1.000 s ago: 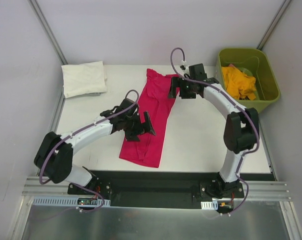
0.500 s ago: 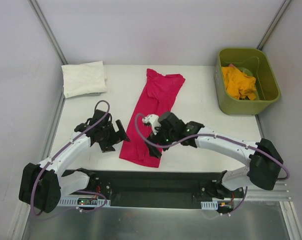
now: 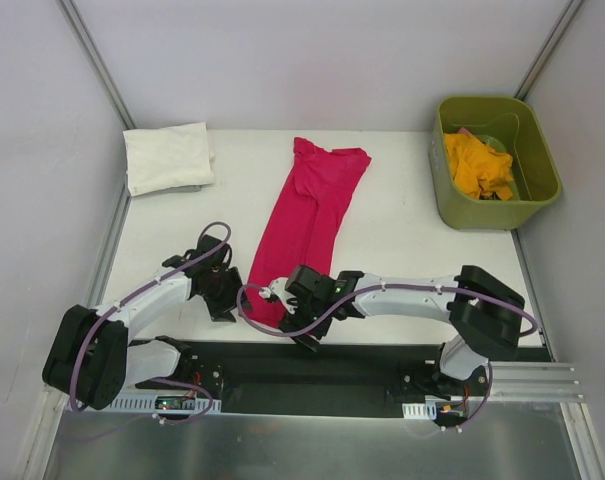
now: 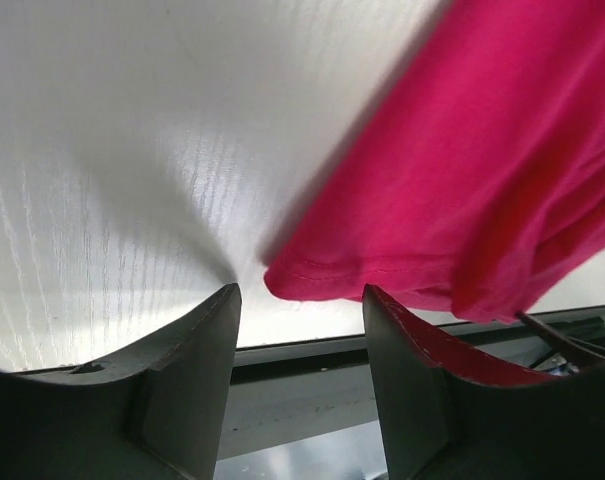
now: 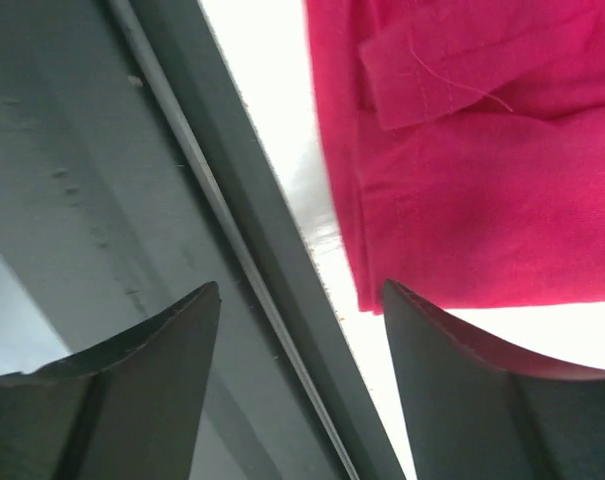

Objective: Fold and stack the t-shirts
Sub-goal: Grab the bottom of the folded rectangular tshirt with both arms

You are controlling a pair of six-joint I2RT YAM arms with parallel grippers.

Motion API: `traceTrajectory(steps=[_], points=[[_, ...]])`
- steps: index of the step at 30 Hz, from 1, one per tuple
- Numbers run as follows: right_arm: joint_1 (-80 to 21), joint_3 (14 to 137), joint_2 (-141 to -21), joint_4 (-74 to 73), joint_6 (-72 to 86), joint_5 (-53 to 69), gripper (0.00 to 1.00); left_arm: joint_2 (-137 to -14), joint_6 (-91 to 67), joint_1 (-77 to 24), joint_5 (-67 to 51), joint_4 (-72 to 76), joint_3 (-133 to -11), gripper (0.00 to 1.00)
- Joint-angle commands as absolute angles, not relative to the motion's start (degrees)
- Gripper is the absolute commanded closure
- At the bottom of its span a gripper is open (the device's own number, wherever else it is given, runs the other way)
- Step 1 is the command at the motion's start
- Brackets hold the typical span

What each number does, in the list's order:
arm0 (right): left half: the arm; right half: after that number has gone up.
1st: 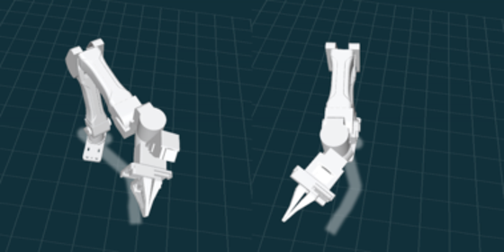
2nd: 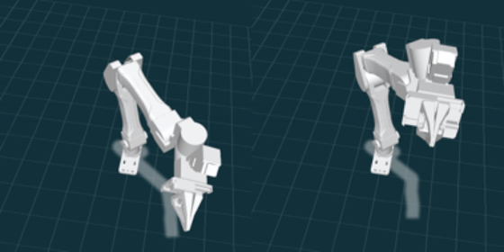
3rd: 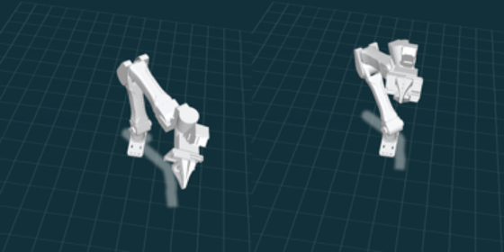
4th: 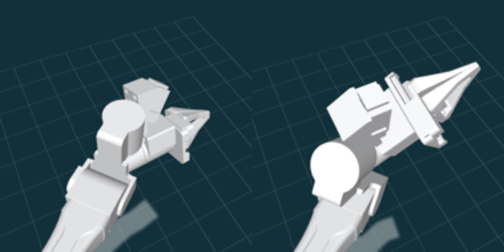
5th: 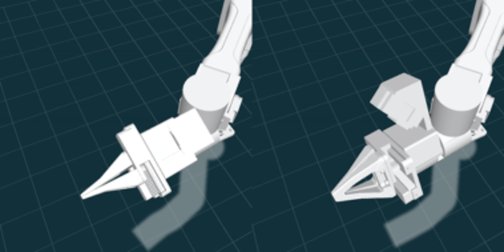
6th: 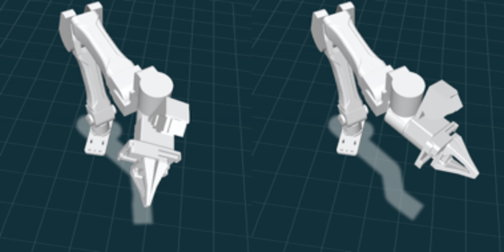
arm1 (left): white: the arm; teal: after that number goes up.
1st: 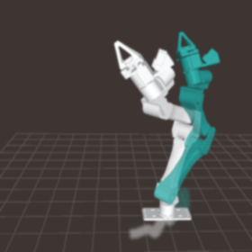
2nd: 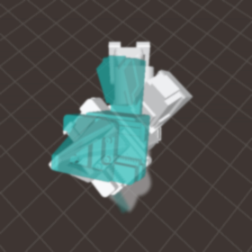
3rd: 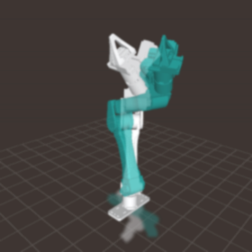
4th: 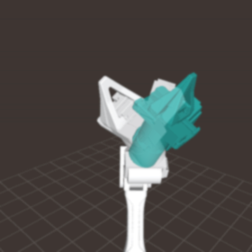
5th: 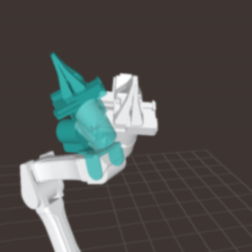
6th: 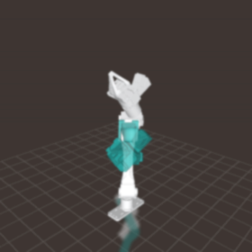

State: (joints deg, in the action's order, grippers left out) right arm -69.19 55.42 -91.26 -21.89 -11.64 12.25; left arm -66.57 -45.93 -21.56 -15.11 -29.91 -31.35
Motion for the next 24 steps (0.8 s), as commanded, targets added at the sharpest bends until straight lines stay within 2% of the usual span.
traceTrajectory(steps=[1, 6, 8, 9, 10, 12, 14, 15, 19, 21, 24], points=[[-69.0, 56.3, -94.0, -21.4, -11.8, 10.1, 0.32, -69.6, -47.7, -24.2, -13.8, -27.4, -29.8, 0.49], [-68.9, 55.0, -95.8, -20.0, -11.4, 6.2, 0.34, -73.9, -48.6, -25.0, -11.1, -25.6, -30.1, 0.57], [-68.7, 55.3, -98.0, -19.9, -11.4, 4.8, 0.39, -75.4, -48.8, -25.0, -10.2, -25.1, -30.8, 0.69], [-68.5, 55.5, -98.9, -19.9, -11.5, 4.7, 0.47, -75.8, -48.6, -25.0, -9.6, -24.4, -31.1, 0.78], [-68.5, 55.7, -99.7, -20.0, -11.5, 4.2, 0.52, -76.1, -48.6, -25.0, -8.5, -24.1, -31.5, 1.0], [-68.5, 56.2, -100.8, -20.0, -11.6, 4.0, 0.65, -76.7, -48.3, -25.0, -8.5, -23.0, -31.8, 1.0], [-68.5, 56.3, -100.3, -20.2, -11.3, 4.2, 0.71, -76.6, -48.1, -25.0, -9.8, -22.3, -31.7, 1.0], [-68.5, 56.1, -99.9, -20.1, -11.2, 4.3, 0.78, -76.2, -48.0, -25.0, -10.1, -22.2, -31.6, 1.0], [-68.5, 55.2, -96.6, -20.6, -10.9, 5.5, 0.87, -72.2, -48.3, -25.0, -11.2, -22.2, -28.8, 1.0], [-68.4, 55.0, -94.8, -21.6, -10.8, 7.5, 0.99, -68.7, -48.6, -25.0, -12.1, -22.3, -27.3, 1.0], [-68.6, 53.4, -92.0, -20.3, -10.7, 14.4, 0.99, -63.7, -49.8, -25.0, -14.8, -22.5, -24.4, 1.0]])
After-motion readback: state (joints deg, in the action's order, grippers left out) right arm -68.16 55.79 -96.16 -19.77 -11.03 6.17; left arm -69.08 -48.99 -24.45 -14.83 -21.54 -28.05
